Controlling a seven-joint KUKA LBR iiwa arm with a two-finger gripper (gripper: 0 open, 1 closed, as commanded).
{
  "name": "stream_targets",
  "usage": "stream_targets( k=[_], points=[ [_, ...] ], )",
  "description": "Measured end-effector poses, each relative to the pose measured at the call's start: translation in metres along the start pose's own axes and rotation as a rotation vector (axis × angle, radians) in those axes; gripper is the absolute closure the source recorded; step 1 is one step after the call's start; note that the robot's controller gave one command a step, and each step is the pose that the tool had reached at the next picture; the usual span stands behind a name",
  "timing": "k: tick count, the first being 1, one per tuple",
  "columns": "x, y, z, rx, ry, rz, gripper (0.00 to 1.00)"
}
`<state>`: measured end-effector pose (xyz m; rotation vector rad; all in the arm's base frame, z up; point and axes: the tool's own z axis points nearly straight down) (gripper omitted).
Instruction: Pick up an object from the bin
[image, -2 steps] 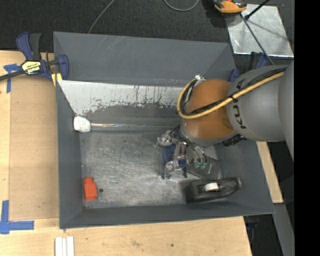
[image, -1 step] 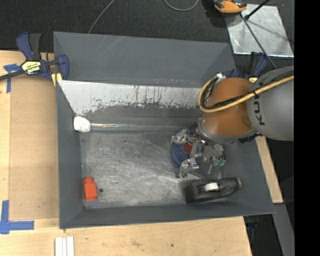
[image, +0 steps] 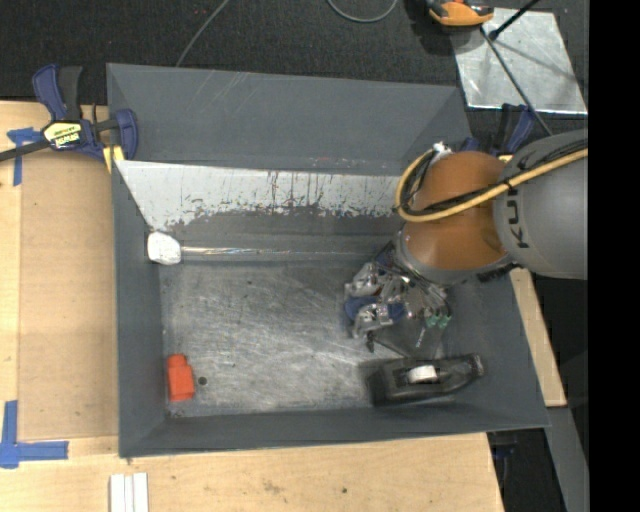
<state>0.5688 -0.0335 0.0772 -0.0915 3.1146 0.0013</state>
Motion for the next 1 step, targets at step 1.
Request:
stream_targets(
  k=[1],
  points=[
    [-0.02,-0.0279,-0.2195,0.001,0.013,-0.252,1.0]
  ],
)
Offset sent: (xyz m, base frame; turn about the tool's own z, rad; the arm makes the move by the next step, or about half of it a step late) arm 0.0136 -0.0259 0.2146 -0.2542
